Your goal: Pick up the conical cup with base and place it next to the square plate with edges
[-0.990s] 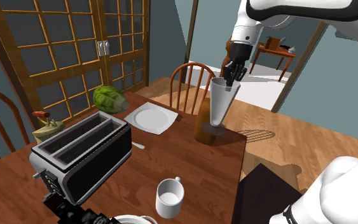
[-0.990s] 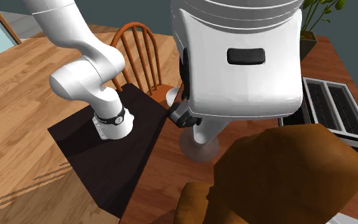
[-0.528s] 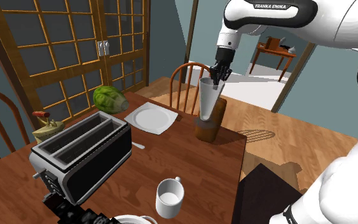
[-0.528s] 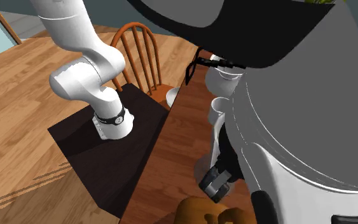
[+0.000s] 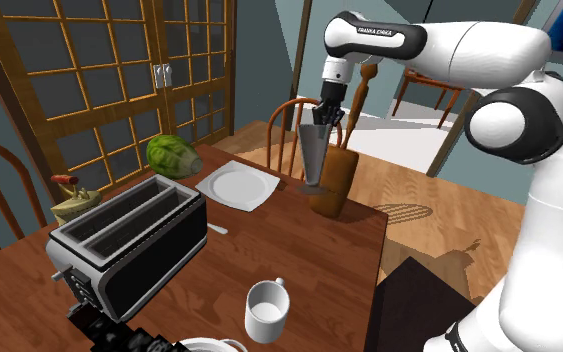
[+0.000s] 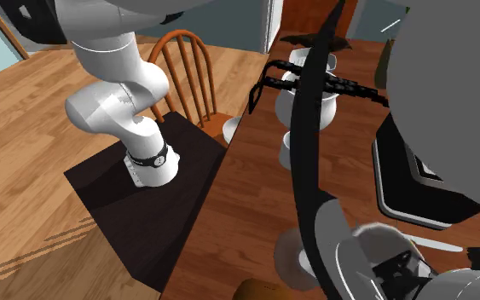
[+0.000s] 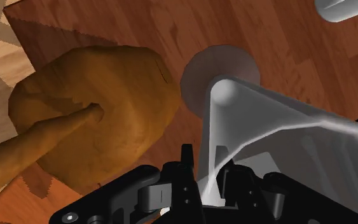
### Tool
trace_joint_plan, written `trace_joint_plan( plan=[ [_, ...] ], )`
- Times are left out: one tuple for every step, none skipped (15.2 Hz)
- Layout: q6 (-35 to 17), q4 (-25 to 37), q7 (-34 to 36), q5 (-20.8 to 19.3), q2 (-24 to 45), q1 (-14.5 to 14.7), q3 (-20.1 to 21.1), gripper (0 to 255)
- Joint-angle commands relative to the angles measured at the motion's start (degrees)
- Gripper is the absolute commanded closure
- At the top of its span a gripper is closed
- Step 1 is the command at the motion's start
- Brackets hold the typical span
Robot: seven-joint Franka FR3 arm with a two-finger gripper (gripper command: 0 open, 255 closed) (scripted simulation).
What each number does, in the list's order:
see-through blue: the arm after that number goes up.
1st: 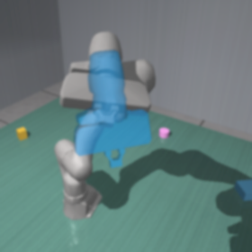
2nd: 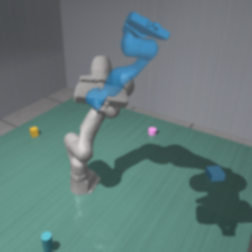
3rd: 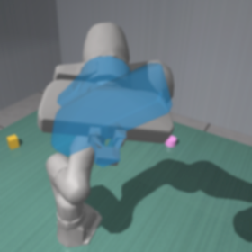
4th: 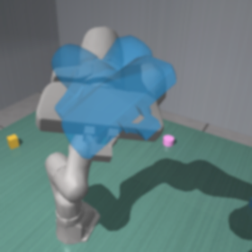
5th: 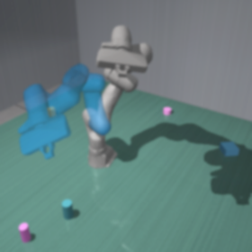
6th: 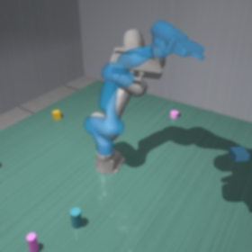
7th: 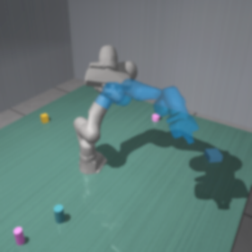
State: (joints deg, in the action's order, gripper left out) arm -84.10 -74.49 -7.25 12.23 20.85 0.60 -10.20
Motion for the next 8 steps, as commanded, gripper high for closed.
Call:
trace_joint_plan(
  plan=[
    [0.9,6.5,-0.7,0.7,5.7,-1.2,-0.1,255],
    [1.8,10.3,-0.9,1.1,8.7,-1.9,0.0,255],
    [3.0,14.7,-1.0,1.5,11.9,-2.6,0.1,255],
    [4.5,19.8,-1.0,1.9,15.5,-3.4,0.2,255],
    [6.6,26.2,-0.8,2.4,19.8,-4.4,0.5,255],
    [14.1,45.6,0.8,3.3,31.5,-7.1,1.7,255],
    [10.8,39.1,0.0,2.9,28.3,-6.4,1.4,255],
    [9.0,35.9,-0.4,2.8,27.0,-6.0,1.2,255]
  ],
)
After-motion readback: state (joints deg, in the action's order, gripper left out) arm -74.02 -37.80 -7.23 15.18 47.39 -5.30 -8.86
